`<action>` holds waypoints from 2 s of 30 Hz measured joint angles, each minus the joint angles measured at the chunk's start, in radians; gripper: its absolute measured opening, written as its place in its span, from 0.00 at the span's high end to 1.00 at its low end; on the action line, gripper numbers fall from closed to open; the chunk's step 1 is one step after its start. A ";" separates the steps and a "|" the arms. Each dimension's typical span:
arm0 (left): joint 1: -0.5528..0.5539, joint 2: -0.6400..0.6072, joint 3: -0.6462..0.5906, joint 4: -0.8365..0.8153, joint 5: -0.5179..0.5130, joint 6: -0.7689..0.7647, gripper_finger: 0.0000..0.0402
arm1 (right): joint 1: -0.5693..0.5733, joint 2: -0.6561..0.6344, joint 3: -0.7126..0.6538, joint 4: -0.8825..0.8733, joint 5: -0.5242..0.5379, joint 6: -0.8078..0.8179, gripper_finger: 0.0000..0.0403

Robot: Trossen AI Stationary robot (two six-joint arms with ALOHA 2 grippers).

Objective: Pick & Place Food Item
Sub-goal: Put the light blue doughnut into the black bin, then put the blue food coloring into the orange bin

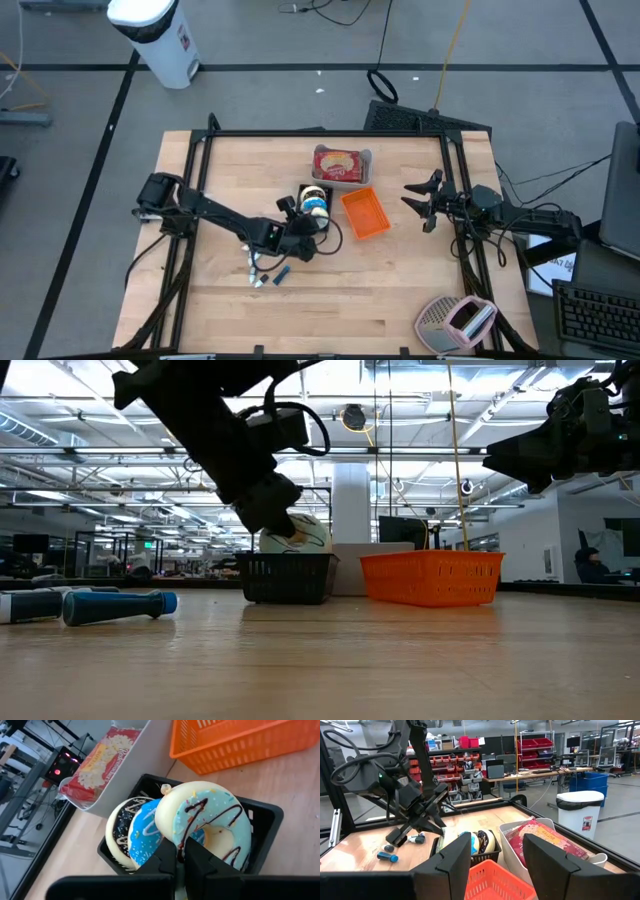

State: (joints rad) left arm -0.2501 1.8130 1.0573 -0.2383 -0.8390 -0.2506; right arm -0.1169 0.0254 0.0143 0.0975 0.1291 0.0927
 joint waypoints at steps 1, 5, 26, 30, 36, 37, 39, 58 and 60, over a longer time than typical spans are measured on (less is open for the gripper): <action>0.000 0.000 0.000 0.000 -0.002 -0.006 0.97 | 0.000 0.000 0.000 0.000 0.000 0.000 0.59; 0.000 0.000 0.000 0.000 -0.018 -0.007 0.95 | 0.000 0.000 0.000 0.000 0.000 0.000 0.59; 0.049 0.000 0.000 -0.004 0.104 -0.073 0.80 | 0.000 0.000 0.000 0.000 0.000 0.000 0.59; 0.049 0.000 0.000 -0.005 0.107 -0.083 0.66 | 0.000 0.000 0.000 0.000 0.000 0.000 0.59; 0.049 -0.015 -0.001 -0.046 0.143 -0.071 0.40 | 0.000 0.000 0.000 0.000 0.000 0.000 0.59; 0.047 -0.019 0.003 -0.050 0.141 -0.065 0.37 | 0.000 0.000 0.000 0.000 0.000 0.000 0.59; 0.043 -0.043 0.014 -0.081 0.140 -0.064 0.32 | 0.000 0.000 0.000 0.000 0.000 0.000 0.59; -0.102 -0.410 0.030 -0.751 0.489 -0.860 0.25 | 0.000 0.019 0.000 0.000 0.000 0.000 0.59; -0.159 -0.404 0.018 -0.760 0.565 -1.020 0.25 | 0.000 0.019 0.000 0.002 0.000 0.000 0.59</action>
State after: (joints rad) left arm -0.4089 1.4085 1.0750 -0.9983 -0.2738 -1.2709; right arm -0.1169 0.0448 0.0143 0.0997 0.1294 0.0929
